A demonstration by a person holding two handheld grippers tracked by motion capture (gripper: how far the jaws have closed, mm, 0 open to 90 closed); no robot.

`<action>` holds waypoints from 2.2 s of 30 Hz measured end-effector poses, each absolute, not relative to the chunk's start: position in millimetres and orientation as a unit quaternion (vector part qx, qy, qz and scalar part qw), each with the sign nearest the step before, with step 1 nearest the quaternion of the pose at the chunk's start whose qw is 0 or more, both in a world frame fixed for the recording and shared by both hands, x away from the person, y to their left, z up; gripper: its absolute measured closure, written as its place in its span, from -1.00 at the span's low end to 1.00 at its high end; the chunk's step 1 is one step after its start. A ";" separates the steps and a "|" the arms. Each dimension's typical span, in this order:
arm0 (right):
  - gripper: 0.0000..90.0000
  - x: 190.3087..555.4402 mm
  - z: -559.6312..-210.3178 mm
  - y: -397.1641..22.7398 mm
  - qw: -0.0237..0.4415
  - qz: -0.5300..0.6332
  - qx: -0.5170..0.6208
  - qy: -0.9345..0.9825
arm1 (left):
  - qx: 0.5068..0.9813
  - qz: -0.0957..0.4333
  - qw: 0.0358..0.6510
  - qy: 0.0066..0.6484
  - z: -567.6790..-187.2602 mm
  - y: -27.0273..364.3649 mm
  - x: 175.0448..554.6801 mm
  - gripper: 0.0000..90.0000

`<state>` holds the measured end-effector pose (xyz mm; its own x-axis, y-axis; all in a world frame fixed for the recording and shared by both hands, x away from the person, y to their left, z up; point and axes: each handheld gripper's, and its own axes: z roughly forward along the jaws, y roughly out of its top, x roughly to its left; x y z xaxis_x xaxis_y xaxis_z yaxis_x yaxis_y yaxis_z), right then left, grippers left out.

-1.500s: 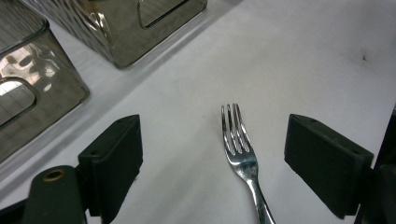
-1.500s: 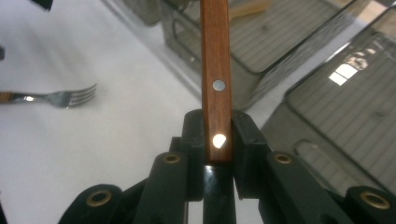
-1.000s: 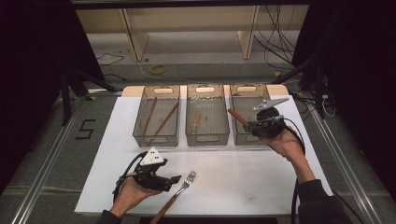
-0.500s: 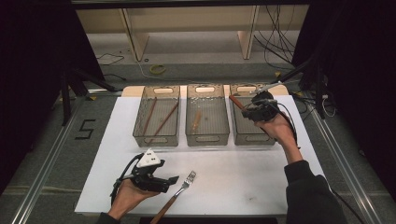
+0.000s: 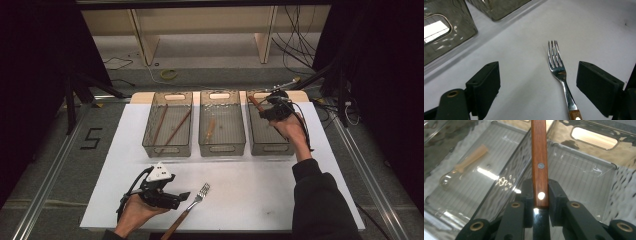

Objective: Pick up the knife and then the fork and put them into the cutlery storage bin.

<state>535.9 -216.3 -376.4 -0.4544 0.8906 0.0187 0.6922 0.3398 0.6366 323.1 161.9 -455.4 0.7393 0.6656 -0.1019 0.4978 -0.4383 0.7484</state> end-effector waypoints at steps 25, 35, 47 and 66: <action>0.26 549.0 -390.6 -213.4 0.172 0.295 0.527 0.778 | 0.845 0.098 0.393 0.350 -458.0 163.9 321.4 -0.59; -0.03 521.4 -377.4 -214.4 0.166 0.318 0.490 0.794 | 0.850 0.093 0.379 0.354 -457.9 163.5 321.2 -0.59; -0.16 458.1 -375.3 -218.8 0.171 0.349 0.431 0.814 | 0.866 0.078 0.342 0.356 -461.4 161.3 315.6 -0.57; -0.21 387.4 -393.0 -222.1 0.151 0.382 0.390 0.824 | 0.896 0.056 0.272 0.347 -467.5 152.7 304.6 -0.51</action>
